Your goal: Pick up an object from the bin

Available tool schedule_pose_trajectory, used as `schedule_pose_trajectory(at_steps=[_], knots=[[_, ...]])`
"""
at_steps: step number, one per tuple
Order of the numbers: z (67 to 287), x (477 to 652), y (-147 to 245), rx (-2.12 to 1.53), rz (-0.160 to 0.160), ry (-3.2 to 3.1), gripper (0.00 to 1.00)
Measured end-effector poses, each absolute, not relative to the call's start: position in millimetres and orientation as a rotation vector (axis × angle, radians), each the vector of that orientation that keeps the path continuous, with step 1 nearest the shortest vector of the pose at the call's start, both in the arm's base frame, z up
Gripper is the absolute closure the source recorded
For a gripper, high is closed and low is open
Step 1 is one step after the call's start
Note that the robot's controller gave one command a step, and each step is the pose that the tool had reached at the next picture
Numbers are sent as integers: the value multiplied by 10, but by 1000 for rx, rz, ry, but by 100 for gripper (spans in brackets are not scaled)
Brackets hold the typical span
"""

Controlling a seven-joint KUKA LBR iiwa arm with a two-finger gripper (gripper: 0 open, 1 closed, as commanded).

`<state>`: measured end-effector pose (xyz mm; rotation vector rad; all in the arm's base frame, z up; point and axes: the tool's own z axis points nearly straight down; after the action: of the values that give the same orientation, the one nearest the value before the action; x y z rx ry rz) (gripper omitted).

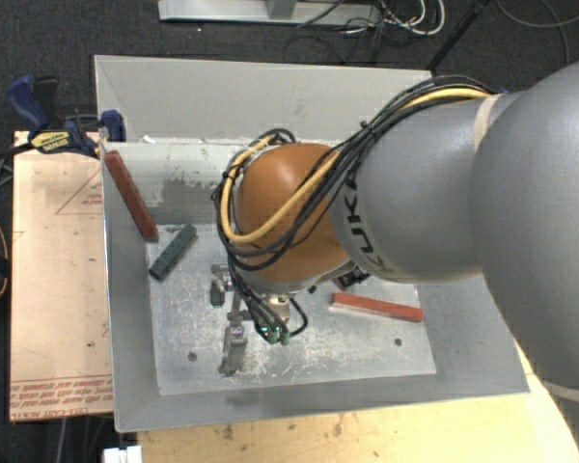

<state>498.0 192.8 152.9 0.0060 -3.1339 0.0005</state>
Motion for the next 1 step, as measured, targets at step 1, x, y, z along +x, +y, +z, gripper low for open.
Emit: schedule_pose_trajectory(at_steps=[1], knots=[[1564, 5001, 1919, 0, -1, -3141, 0]])
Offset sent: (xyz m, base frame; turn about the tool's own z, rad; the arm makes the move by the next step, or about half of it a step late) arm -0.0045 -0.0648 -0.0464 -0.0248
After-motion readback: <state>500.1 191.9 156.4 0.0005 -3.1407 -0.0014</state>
